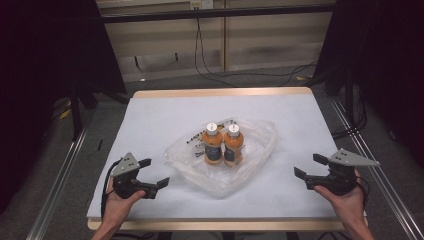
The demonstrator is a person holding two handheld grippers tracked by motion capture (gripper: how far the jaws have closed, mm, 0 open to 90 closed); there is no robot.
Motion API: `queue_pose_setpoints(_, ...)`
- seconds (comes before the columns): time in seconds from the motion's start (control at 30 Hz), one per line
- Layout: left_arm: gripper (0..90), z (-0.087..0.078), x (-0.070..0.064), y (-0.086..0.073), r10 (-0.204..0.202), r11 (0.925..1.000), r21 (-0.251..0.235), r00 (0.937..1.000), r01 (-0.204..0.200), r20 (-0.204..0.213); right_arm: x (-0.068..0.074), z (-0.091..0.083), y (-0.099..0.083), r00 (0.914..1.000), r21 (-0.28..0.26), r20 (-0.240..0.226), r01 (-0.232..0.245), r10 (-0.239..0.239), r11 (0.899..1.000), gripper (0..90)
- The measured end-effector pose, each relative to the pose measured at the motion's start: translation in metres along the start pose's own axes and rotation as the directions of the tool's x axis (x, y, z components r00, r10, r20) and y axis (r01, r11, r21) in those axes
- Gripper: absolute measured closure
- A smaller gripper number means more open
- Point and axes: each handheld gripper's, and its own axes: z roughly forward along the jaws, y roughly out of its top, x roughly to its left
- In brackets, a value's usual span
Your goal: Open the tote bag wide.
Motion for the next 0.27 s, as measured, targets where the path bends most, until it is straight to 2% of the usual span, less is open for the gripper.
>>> queue_pose_setpoints(0.07,4.6,-0.004,0.004,-0.006,-0.016,0.9999,0.000,0.9996,0.016,-0.024,-0.006,-0.009,-0.005,0.9992,-0.024,0.015,-0.037,0.037,0.999,14.9)
queue_pose_setpoints(0.13,4.3,-0.006,0.006,-0.012,-0.030,0.9995,-0.008,0.9990,0.029,-0.035,-0.009,-0.015,-0.010,0.9981,-0.039,0.032,-0.051,0.052,0.998,14.9)
queue_pose_setpoints(0.27,4.3,-0.008,0.005,-0.018,-0.008,0.9998,0.017,0.9992,0.009,-0.038,-0.014,-0.024,-0.020,0.9961,-0.077,0.048,-0.071,0.075,0.995,13.5)
